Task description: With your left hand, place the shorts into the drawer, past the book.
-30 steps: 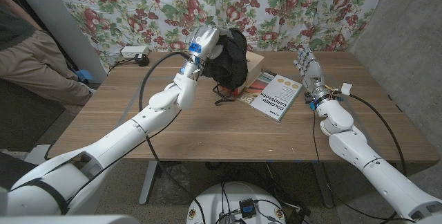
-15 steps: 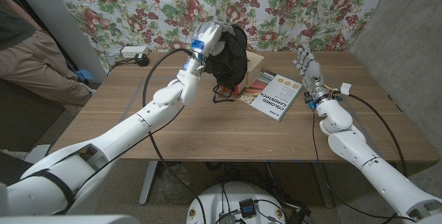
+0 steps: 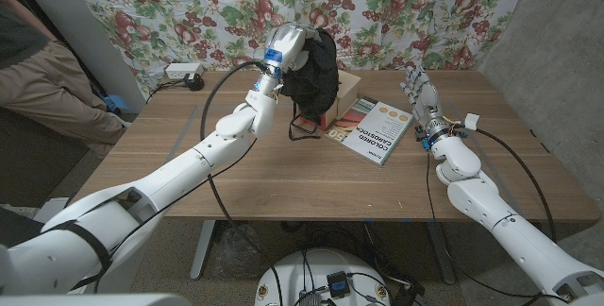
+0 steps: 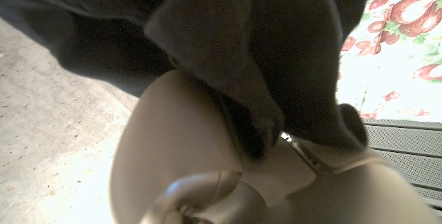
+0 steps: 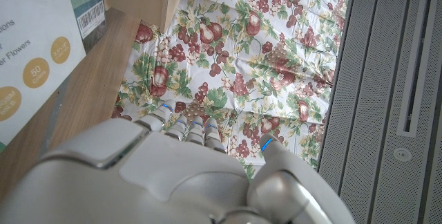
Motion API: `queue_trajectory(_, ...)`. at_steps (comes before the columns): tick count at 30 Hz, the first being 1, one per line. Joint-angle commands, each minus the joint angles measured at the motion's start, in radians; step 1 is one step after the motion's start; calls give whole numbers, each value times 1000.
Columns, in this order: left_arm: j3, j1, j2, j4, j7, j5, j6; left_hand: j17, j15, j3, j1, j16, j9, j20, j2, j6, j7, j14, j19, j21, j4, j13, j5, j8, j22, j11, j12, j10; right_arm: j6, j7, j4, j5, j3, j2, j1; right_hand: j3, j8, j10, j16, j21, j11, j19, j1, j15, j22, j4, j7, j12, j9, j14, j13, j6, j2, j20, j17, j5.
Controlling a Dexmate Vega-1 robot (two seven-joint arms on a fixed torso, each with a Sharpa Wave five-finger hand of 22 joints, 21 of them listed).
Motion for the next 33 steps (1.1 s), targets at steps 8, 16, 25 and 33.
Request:
queue_trajectory(8,49,-65,-42,80,17,-1,66,6,-183,30,8,5,3,-111,1,7,1,88,-10,10,16,-2,8,-6,3,2,-4,5,3,0,7,-3,-4,3,1,5,4,2,3,6,-6,-5,-4,-30,2,1,0,3,6,4,3,8,21,-66,2,0)
queue_trajectory(16,76,-86,-41,98,15,1,58,8,-187,31,9,4,4,-108,-2,-8,-27,84,-17,14,15,-5,8,-17,3,-27,-11,-4,12,2,8,-3,-1,3,-1,5,7,15,4,6,1,-5,-6,-31,2,3,3,8,6,8,3,17,21,-68,3,0)
queue_trajectory(25,105,-107,-60,136,50,40,104,8,-188,32,9,3,4,-107,-2,-5,-24,83,-20,16,15,-6,8,-17,3,-26,-12,-3,9,1,-7,5,5,-4,-13,5,7,15,4,6,-1,-4,-6,-31,2,3,3,7,6,10,4,18,22,-66,3,0)
queue_trajectory(33,134,-130,-67,169,1,31,116,9,-184,33,7,3,5,-108,-1,3,-13,82,-26,19,17,-7,8,-18,3,-10,-10,5,13,-1,-19,5,11,-9,-24,5,5,6,2,6,-7,-4,-6,-33,2,2,-1,3,7,7,4,13,19,-65,3,1)
